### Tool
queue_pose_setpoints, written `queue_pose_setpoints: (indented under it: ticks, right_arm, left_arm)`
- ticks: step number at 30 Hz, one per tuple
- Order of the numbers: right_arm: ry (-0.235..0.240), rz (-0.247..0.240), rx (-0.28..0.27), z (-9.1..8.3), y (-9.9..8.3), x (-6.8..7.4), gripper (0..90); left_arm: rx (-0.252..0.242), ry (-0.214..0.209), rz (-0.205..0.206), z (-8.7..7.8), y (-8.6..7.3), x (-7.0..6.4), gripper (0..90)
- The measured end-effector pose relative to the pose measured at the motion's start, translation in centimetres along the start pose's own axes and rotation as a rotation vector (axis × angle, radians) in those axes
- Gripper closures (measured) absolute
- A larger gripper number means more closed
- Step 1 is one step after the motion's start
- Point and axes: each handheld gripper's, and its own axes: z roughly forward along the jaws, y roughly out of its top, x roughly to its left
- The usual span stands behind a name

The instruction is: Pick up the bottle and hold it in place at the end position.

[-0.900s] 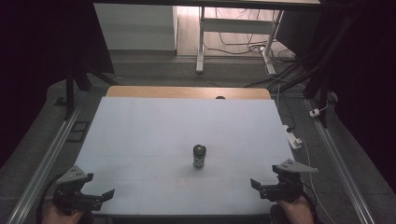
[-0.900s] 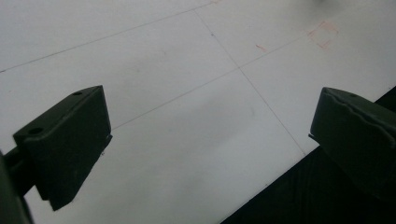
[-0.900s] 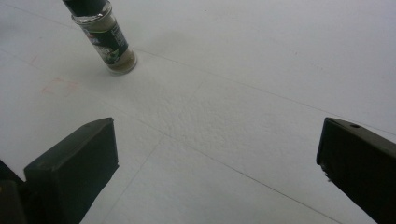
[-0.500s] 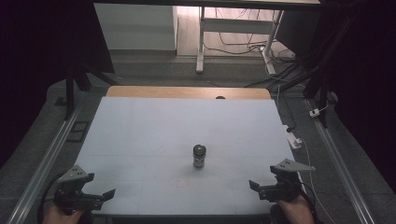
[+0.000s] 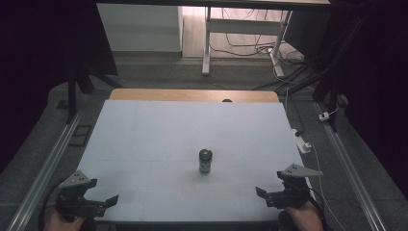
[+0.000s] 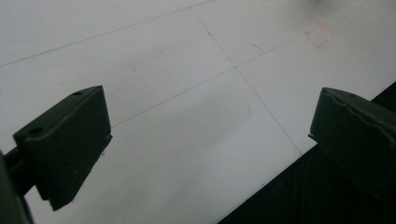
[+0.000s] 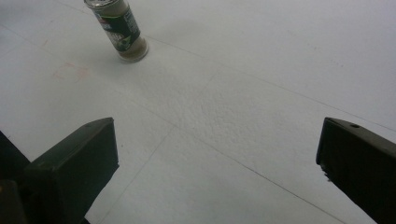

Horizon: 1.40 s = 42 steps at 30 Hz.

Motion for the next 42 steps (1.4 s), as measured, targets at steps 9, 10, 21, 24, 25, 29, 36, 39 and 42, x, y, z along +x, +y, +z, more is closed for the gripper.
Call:
queue_pose_setpoints:
  ticks: [9,10,21,24,25,29,36,39,42]
  right_arm:
    - [0.027,-0.015,-0.011,0.0,0.2,0.2,0.0]
    - [0.032,-0.019,-0.013,0.0,0.3,0.3,0.0]
    - [0.107,-0.057,-0.065,0.6,0.9,1.2,0.0]
    - [0.119,-0.071,-0.071,0.8,1.0,1.3,0.0]
    - [0.124,-0.075,-0.075,0.9,1.1,1.4,0.0]
    - [0.144,-0.080,-0.087,1.2,1.4,1.7,0.0]
    - [0.173,-0.088,-0.092,2.1,1.9,2.2,0.0]
    - [0.186,-0.100,-0.082,2.7,2.0,2.5,0.0]
    - [0.199,-0.113,-0.074,3.2,2.2,2.7,0.0]
  left_arm:
    - [0.000,-0.005,-0.002,0.0,0.0,0.1,0.0]
    - [0.000,-0.005,-0.002,0.0,0.0,0.1,0.0]
    - [0.003,-0.009,-0.010,0.0,0.0,0.2,0.0]
    - [0.002,-0.010,-0.013,0.0,0.0,0.2,0.0]
    - [0.002,-0.011,-0.013,0.0,0.0,0.2,0.0]
    - [0.001,-0.012,-0.016,0.0,0.0,0.3,0.0]
    - [-0.001,-0.016,-0.018,0.0,0.0,0.3,0.0]
    - [0.000,-0.016,-0.018,0.0,0.0,0.3,0.0]
    - [0.000,-0.018,-0.019,0.0,0.0,0.3,0.0]
